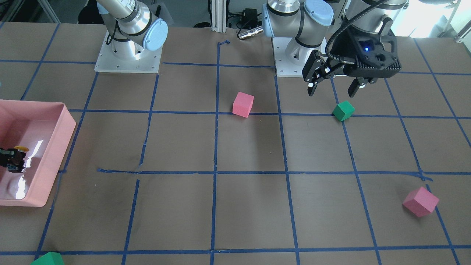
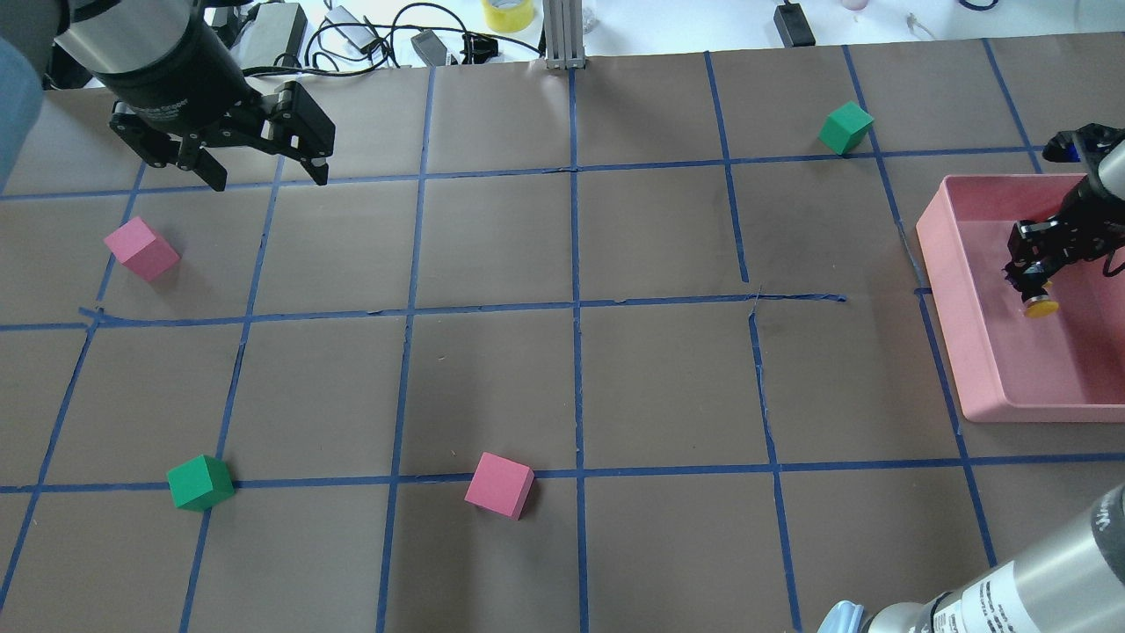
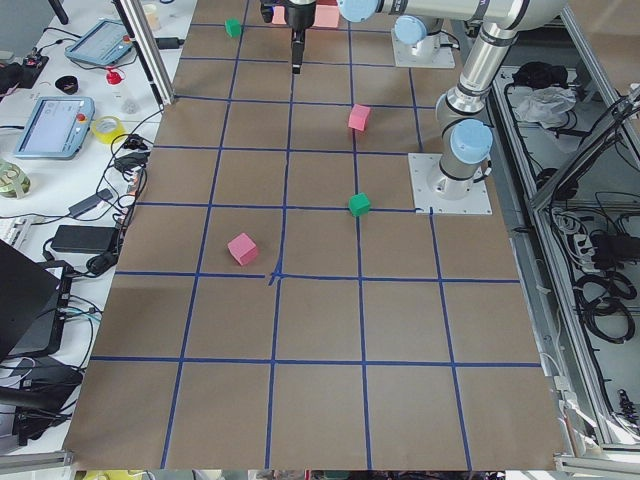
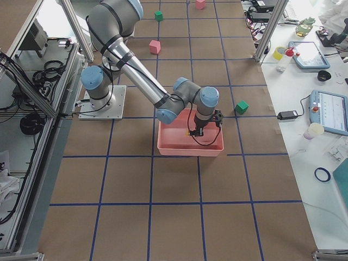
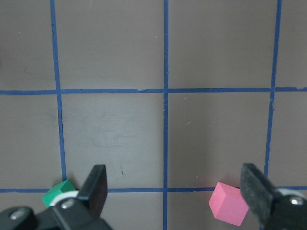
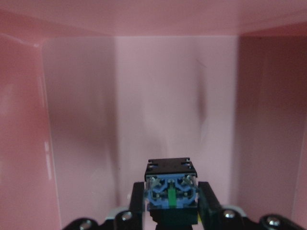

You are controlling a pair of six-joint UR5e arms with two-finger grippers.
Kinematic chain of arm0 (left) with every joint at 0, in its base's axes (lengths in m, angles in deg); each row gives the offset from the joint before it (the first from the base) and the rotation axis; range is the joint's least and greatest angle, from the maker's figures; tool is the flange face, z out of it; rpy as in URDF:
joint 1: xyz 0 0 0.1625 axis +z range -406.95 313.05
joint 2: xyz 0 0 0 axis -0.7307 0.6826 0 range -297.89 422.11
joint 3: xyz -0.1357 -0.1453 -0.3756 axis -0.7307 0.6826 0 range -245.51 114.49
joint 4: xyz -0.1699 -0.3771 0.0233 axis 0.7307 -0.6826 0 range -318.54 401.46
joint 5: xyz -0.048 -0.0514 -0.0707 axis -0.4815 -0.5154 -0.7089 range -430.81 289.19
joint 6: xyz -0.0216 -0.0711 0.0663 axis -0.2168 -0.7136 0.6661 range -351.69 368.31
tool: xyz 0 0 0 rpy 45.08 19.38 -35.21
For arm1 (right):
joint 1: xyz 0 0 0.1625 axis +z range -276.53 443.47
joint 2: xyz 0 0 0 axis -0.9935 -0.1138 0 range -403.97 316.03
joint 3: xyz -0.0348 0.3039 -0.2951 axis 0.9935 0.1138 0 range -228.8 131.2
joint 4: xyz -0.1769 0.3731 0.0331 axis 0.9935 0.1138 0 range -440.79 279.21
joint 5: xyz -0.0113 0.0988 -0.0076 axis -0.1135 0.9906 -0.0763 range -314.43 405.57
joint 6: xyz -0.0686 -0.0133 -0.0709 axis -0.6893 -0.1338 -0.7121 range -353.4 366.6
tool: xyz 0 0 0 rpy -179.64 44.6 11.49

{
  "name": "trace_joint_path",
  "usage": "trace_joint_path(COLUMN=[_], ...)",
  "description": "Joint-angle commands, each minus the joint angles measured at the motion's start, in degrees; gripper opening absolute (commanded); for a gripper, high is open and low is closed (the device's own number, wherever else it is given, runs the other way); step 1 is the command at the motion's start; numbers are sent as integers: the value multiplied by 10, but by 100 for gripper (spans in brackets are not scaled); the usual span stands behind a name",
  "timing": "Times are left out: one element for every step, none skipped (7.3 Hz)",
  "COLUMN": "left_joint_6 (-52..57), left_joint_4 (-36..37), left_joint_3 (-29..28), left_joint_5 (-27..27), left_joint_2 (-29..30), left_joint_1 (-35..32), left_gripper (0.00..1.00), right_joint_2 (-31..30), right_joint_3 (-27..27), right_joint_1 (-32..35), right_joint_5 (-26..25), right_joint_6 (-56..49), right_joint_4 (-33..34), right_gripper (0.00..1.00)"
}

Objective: Align button upright
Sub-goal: 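Lift the switch out of the bin and carry it toward the table center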

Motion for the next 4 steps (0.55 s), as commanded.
trace_joint_path(left_joint_6=[0, 0, 0, 0], left_joint_4=[0, 0, 0, 1], left_joint_3=[1, 1, 1, 1], left_joint_5=[1, 0, 0, 0], left_joint_2=[0, 0, 0, 0], left_joint_1=[-1, -1, -1, -1], left_gripper=[100, 100, 100, 100], right_joint_2=[-40, -45, -46, -47], right_joint_3=[16, 51, 85, 99], right_joint_1=[6, 24, 74, 128], right_joint_5=[8, 13, 23, 14], right_joint_6=[3, 6, 17, 33], right_joint_4=[-14, -34, -72, -86], right_gripper=[0, 0, 0, 0])
